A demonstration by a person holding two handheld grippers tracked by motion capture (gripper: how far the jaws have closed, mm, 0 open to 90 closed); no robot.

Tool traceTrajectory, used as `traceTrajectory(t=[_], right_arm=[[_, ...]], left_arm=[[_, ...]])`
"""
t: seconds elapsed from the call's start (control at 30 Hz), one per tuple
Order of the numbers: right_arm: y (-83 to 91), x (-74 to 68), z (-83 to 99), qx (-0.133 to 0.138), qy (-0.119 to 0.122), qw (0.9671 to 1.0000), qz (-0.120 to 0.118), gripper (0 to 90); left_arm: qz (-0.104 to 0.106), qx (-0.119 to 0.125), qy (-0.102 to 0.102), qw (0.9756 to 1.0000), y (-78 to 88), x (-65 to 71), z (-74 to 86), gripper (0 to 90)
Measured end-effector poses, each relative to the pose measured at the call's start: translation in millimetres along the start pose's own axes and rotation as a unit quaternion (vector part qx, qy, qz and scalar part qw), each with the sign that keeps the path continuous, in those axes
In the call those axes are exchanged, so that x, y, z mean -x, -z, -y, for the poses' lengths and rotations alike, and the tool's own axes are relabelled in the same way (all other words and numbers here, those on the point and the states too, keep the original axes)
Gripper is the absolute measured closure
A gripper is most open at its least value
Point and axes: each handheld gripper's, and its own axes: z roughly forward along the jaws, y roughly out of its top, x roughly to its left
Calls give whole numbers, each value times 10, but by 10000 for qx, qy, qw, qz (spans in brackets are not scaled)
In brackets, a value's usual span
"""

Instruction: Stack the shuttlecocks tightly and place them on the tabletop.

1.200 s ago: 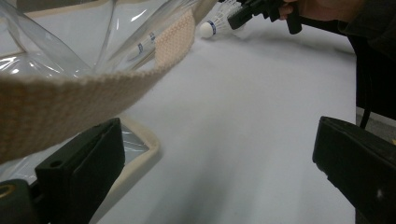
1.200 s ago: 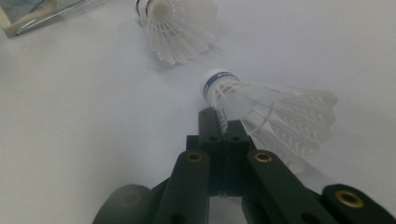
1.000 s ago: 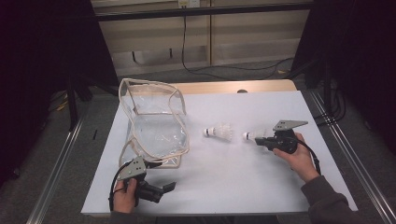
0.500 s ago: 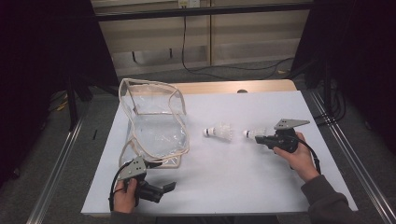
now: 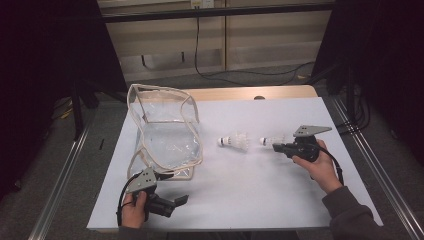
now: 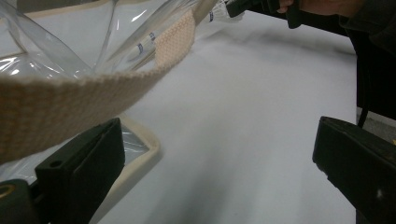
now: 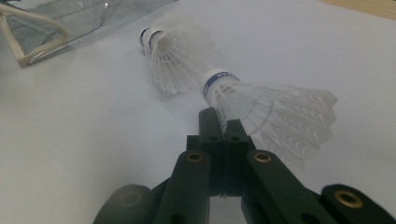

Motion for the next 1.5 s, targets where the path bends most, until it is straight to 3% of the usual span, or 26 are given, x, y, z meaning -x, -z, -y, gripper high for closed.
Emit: traceTrajectory(t=[1.07,1.5], right_arm=[[-63,-26,-56,43,-50,10000,-52,898],[-134,-67,-114,25,39,9999,-111,898]], left_arm=[[11,9,7,10000,-4,2,-1,21],[17,10,9,10000,-3,2,-1,21]])
